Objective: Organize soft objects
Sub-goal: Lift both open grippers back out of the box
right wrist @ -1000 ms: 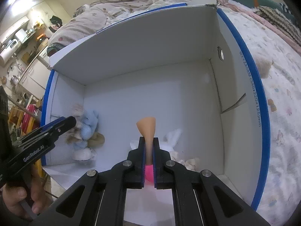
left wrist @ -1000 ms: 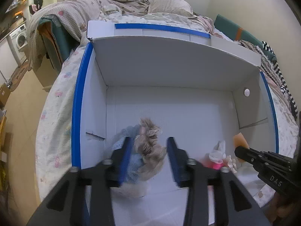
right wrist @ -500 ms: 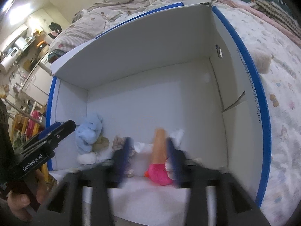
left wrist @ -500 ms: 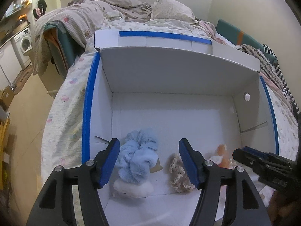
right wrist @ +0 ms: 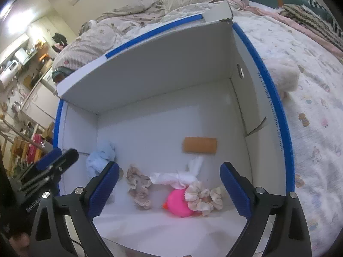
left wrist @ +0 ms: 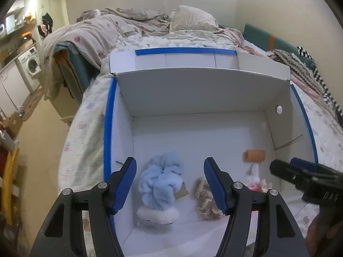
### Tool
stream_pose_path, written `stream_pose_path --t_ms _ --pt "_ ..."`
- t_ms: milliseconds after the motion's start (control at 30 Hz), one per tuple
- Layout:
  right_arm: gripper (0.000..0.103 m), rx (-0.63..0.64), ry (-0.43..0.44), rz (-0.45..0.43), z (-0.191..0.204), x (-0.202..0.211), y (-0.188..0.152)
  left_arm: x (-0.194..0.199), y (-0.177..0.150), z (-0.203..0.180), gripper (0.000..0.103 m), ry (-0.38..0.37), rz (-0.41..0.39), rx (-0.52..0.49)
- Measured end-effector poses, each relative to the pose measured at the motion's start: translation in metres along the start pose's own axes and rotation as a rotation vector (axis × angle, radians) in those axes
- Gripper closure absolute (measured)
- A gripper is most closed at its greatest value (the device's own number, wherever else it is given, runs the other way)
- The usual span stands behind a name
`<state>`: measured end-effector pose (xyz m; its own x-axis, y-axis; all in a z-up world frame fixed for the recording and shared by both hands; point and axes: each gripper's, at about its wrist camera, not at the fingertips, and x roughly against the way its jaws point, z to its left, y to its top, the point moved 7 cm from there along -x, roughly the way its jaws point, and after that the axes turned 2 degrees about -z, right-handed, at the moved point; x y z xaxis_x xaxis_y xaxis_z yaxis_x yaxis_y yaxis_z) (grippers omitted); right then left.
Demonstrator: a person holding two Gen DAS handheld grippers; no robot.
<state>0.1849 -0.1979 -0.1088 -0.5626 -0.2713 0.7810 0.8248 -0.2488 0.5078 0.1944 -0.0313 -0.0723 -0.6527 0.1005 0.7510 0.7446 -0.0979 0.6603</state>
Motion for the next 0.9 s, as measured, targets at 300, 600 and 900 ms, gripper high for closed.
stream_pose_path --t_ms 300,600,900 --pt "0.0 -0.019 0.016 -0.014 0.0 0.012 -0.004 0.02 -0.005 0.009 0.041 0.007 0.002 0.011" --pt "0.0 0.066 -0.008 -0.034 0.013 0.029 -0.02 0.045 -0.025 0.026 0.041 0.021 0.006 0.049" --pt "0.0 0.114 0.004 -0.04 0.024 0.051 -0.045 0.071 -0.051 0.041 0.015 0.072 -0.02 0.06"
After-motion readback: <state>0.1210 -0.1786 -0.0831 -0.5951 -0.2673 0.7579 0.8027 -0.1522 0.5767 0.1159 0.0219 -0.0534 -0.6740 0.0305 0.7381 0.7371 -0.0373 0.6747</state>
